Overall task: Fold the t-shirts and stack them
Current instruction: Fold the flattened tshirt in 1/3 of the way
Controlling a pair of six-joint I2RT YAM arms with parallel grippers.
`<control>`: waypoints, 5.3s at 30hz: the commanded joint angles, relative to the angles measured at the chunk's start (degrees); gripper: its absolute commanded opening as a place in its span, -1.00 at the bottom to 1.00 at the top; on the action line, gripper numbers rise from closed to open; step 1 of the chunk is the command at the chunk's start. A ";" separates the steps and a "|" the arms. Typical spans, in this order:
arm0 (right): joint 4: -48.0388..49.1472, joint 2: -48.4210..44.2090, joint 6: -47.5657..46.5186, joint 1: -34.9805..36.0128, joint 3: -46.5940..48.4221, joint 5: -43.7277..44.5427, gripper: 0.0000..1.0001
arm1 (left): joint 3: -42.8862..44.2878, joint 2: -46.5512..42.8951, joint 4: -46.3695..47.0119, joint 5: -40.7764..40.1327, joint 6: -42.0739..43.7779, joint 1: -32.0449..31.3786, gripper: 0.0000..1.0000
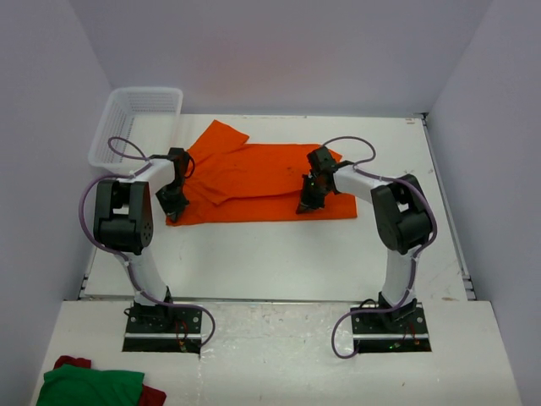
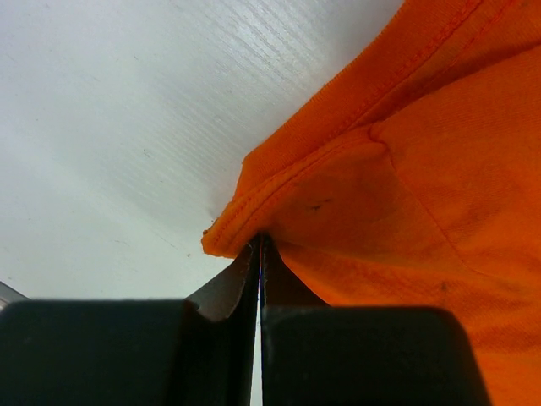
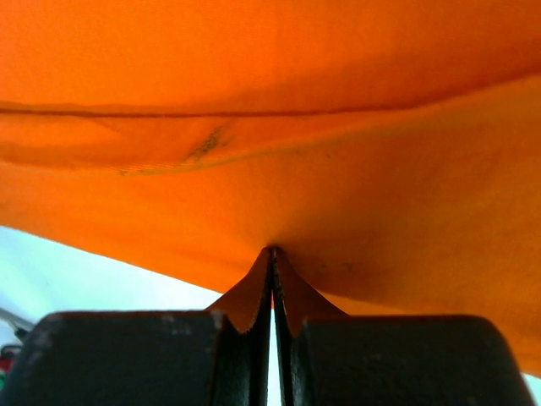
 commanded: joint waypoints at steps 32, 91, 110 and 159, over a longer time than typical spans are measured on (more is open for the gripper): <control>9.51 -18.22 19.49 8.05 -33.92 16.29 -1.00 | 8.90 -8.92 -22.25 -24.68 -17.11 -10.93 -1.00; -9.66 -50.74 -3.01 8.05 -11.24 24.64 0.20 | -11.48 -12.54 22.55 12.49 3.09 -22.73 -0.22; -6.40 -48.19 -2.74 7.44 -13.26 19.45 0.19 | -4.01 -10.69 20.00 10.73 4.23 -22.81 -1.00; -0.34 -36.53 -3.97 7.52 -17.40 13.48 -0.19 | -16.58 -15.00 19.46 -4.91 0.46 -18.24 -1.00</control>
